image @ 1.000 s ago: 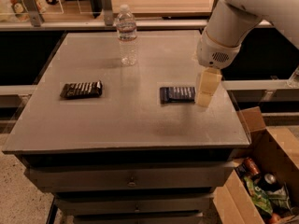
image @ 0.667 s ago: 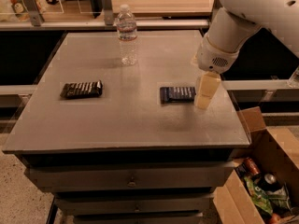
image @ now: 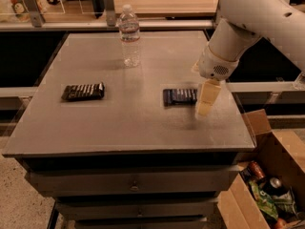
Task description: Pick rxbar blueberry
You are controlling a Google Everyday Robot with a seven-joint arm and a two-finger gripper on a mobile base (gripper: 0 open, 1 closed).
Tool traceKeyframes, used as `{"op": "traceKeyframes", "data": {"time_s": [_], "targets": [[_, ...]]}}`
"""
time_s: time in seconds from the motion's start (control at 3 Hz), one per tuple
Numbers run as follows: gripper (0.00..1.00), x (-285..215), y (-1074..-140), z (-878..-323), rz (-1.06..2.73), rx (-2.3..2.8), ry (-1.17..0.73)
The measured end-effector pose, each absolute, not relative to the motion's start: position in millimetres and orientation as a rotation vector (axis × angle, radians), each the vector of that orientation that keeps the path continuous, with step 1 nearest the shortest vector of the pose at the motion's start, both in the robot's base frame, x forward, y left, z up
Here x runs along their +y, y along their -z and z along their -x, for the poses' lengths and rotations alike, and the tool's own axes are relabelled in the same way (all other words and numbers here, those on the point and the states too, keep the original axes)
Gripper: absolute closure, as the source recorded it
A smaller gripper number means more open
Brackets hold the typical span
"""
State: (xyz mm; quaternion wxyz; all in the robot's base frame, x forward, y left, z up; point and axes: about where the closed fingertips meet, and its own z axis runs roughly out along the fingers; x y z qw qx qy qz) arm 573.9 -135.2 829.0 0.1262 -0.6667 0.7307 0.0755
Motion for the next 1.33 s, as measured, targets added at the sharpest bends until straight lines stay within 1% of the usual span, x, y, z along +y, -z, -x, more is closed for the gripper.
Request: {"op": "traceKeyframes", "data": {"time_s": [0.33,0.67,1.0,1.33], "targets": [[0.17,-135.0,-821.0,-575.5,1.938,2.132,-0.236],[0.41,-134.6,-813.5,-575.8,1.938,2.139,-0.248],[0.48,-134.5,-816.1,-575.8,1.939,2.14,-0.249],[0.48,-134.6,-822.4,-575.8,1.939,2.14,-0.249]]}}
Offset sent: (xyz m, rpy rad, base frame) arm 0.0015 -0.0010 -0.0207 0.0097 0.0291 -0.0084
